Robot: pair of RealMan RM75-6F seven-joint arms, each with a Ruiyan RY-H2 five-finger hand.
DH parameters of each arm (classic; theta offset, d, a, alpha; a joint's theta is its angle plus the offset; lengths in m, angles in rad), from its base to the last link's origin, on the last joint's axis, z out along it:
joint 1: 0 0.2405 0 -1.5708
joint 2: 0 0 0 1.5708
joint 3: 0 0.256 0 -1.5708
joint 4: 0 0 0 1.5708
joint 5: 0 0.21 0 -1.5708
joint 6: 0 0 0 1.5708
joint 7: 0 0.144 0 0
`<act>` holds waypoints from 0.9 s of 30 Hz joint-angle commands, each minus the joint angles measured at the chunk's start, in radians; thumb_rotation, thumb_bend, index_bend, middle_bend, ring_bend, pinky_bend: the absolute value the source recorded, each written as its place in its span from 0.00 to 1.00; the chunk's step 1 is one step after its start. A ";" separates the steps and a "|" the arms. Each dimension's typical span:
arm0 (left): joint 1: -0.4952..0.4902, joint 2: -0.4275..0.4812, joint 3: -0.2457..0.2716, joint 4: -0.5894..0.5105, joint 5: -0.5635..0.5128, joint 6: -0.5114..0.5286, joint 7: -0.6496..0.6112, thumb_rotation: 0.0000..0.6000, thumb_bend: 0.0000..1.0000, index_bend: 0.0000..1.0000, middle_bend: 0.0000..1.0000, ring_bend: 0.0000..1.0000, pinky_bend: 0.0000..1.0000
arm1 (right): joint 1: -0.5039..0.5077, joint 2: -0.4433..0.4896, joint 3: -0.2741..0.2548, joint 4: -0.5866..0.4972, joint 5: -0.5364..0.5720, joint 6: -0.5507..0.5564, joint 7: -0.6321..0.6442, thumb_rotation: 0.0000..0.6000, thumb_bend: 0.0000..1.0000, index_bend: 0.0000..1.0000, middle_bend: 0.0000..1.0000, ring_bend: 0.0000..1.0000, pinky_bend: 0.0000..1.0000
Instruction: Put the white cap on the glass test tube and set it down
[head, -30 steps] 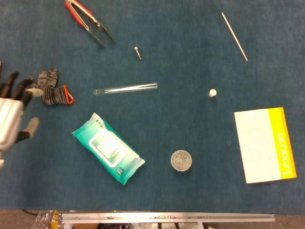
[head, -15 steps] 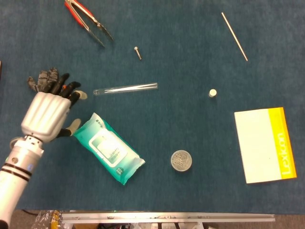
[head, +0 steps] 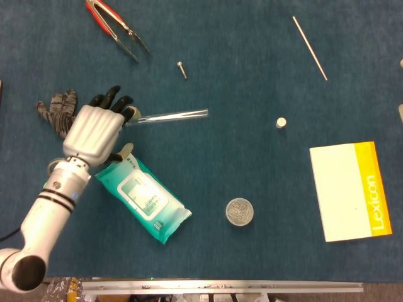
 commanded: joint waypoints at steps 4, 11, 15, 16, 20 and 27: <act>-0.089 -0.093 -0.026 0.077 -0.130 -0.004 0.073 0.88 0.33 0.32 0.17 0.00 0.16 | 0.008 0.000 -0.005 -0.004 0.002 -0.008 -0.003 1.00 0.31 0.26 0.18 0.02 0.17; -0.180 -0.191 -0.036 0.175 -0.294 -0.002 0.150 0.85 0.33 0.33 0.17 0.00 0.16 | 0.020 -0.005 -0.009 -0.005 0.004 -0.015 -0.006 1.00 0.31 0.26 0.18 0.02 0.17; -0.223 -0.251 -0.034 0.244 -0.355 0.004 0.177 0.81 0.33 0.34 0.17 0.00 0.16 | 0.024 -0.005 -0.010 -0.004 0.007 -0.016 -0.005 1.00 0.30 0.26 0.18 0.02 0.17; -0.230 -0.262 -0.035 0.258 -0.365 0.004 0.178 0.81 0.33 0.34 0.17 0.00 0.16 | 0.025 -0.005 -0.010 -0.003 0.008 -0.016 -0.004 1.00 0.31 0.26 0.18 0.02 0.17; -0.255 -0.305 -0.038 0.322 -0.390 0.004 0.170 0.82 0.33 0.34 0.17 0.00 0.16 | 0.027 -0.003 -0.013 -0.001 0.011 -0.018 0.000 1.00 0.31 0.26 0.18 0.02 0.17; -0.287 -0.357 -0.044 0.402 -0.426 -0.001 0.151 0.79 0.33 0.34 0.17 0.00 0.16 | 0.027 0.003 -0.018 0.001 0.012 -0.016 0.008 1.00 0.31 0.26 0.18 0.02 0.17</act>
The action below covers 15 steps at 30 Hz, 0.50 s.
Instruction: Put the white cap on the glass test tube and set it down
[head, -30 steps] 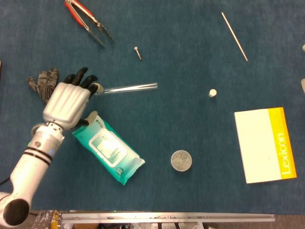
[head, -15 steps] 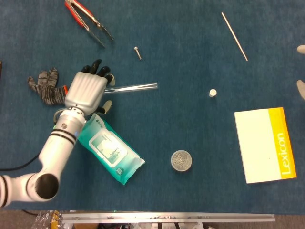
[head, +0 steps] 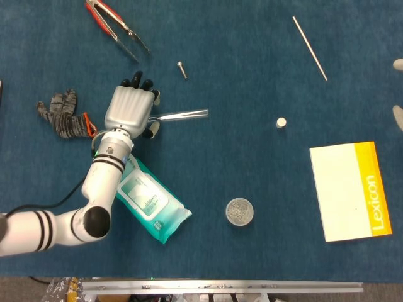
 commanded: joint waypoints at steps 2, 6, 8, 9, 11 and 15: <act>-0.016 -0.025 0.005 0.030 -0.013 -0.003 -0.009 0.79 0.33 0.34 0.17 0.00 0.16 | -0.001 0.004 -0.002 0.001 -0.001 0.001 0.005 1.00 0.31 0.26 0.18 0.02 0.17; -0.026 -0.040 0.011 0.048 -0.021 -0.007 -0.014 0.77 0.33 0.33 0.16 0.00 0.16 | -0.002 0.009 -0.005 -0.001 -0.002 0.002 0.010 1.00 0.30 0.26 0.18 0.02 0.17; -0.029 -0.047 0.015 0.053 -0.023 -0.007 -0.015 0.77 0.33 0.33 0.15 0.00 0.16 | -0.003 0.011 -0.007 0.000 -0.002 0.003 0.012 1.00 0.30 0.26 0.18 0.02 0.17; -0.032 -0.052 0.018 0.057 -0.023 -0.006 -0.015 0.78 0.33 0.33 0.15 0.00 0.16 | -0.003 0.012 -0.007 0.000 -0.001 0.004 0.014 1.00 0.30 0.26 0.18 0.02 0.17; -0.035 -0.060 0.022 0.063 -0.023 -0.005 -0.014 0.76 0.33 0.33 0.13 0.00 0.16 | -0.004 0.013 -0.008 -0.001 0.000 0.004 0.017 1.00 0.30 0.26 0.18 0.02 0.17; -0.043 -0.079 0.025 0.081 -0.026 -0.002 -0.017 0.74 0.33 0.32 0.12 0.00 0.16 | -0.006 0.017 -0.011 -0.001 -0.001 0.005 0.023 1.00 0.30 0.26 0.18 0.02 0.17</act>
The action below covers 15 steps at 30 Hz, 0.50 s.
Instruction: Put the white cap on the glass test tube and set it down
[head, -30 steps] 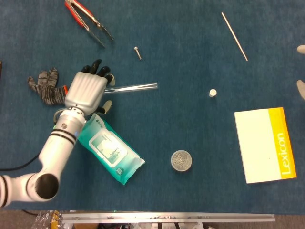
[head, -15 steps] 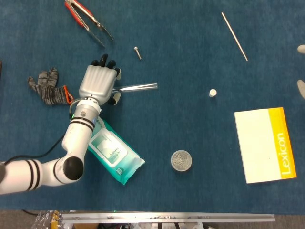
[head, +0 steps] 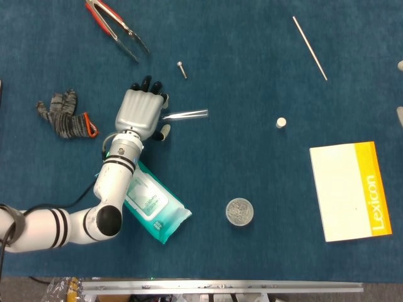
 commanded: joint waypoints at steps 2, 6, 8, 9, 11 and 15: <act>-0.007 -0.016 0.000 0.016 0.000 0.003 -0.005 0.73 0.33 0.31 0.12 0.00 0.16 | -0.002 0.004 -0.002 0.000 -0.001 0.002 0.005 1.00 0.30 0.26 0.18 0.02 0.17; -0.013 -0.032 0.000 0.033 0.000 0.001 -0.009 0.79 0.33 0.32 0.12 0.00 0.16 | -0.005 0.009 -0.003 0.001 0.001 0.005 0.012 1.00 0.30 0.26 0.18 0.02 0.17; -0.017 -0.038 0.000 0.041 -0.003 0.000 -0.008 0.80 0.33 0.33 0.12 0.00 0.16 | -0.008 0.013 -0.004 0.000 0.000 0.009 0.016 1.00 0.30 0.26 0.18 0.02 0.17; -0.018 -0.041 0.000 0.044 -0.004 -0.001 -0.008 0.80 0.33 0.34 0.12 0.00 0.16 | -0.009 0.014 -0.004 0.000 0.000 0.010 0.017 1.00 0.30 0.26 0.18 0.02 0.17; -0.020 -0.046 0.000 0.049 -0.004 -0.002 -0.010 0.81 0.33 0.36 0.13 0.00 0.16 | -0.011 0.016 -0.005 0.000 0.000 0.012 0.020 1.00 0.30 0.26 0.18 0.02 0.17; -0.024 -0.057 0.003 0.060 0.000 -0.003 -0.013 0.83 0.33 0.39 0.15 0.01 0.16 | -0.013 0.020 -0.006 -0.001 -0.002 0.016 0.025 1.00 0.30 0.26 0.18 0.02 0.17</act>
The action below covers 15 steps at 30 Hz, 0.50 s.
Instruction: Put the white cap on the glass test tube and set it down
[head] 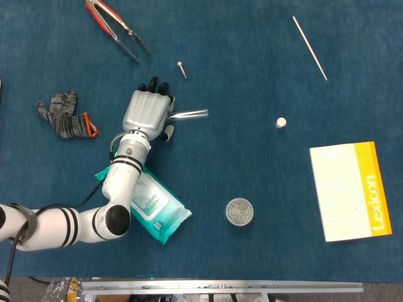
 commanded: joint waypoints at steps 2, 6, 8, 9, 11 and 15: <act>-0.003 -0.008 0.002 0.008 0.001 -0.002 0.000 0.85 0.33 0.40 0.16 0.01 0.16 | -0.002 0.003 0.000 -0.001 0.001 0.002 0.004 1.00 0.30 0.26 0.18 0.02 0.17; -0.004 -0.015 0.004 0.020 0.009 -0.004 -0.007 0.88 0.33 0.43 0.18 0.02 0.16 | -0.003 0.006 -0.001 -0.002 0.000 0.003 0.007 1.00 0.30 0.26 0.18 0.02 0.17; -0.004 -0.017 0.005 0.024 0.014 -0.007 -0.012 0.88 0.33 0.45 0.20 0.02 0.17 | -0.004 0.006 -0.002 -0.002 0.000 0.004 0.008 1.00 0.30 0.26 0.18 0.02 0.17; -0.004 -0.017 0.005 0.026 0.020 -0.009 -0.017 0.88 0.33 0.46 0.20 0.02 0.17 | -0.004 0.007 -0.002 -0.002 0.000 0.004 0.008 1.00 0.30 0.26 0.18 0.02 0.17; -0.003 -0.016 0.006 0.027 0.030 -0.011 -0.024 0.89 0.33 0.48 0.21 0.02 0.17 | -0.005 0.007 -0.003 -0.003 0.001 0.006 0.008 1.00 0.30 0.26 0.18 0.02 0.17; 0.000 -0.012 0.012 0.026 0.056 -0.019 -0.041 0.93 0.33 0.51 0.24 0.03 0.17 | -0.007 0.009 -0.002 -0.007 0.001 0.010 0.005 1.00 0.30 0.26 0.18 0.02 0.17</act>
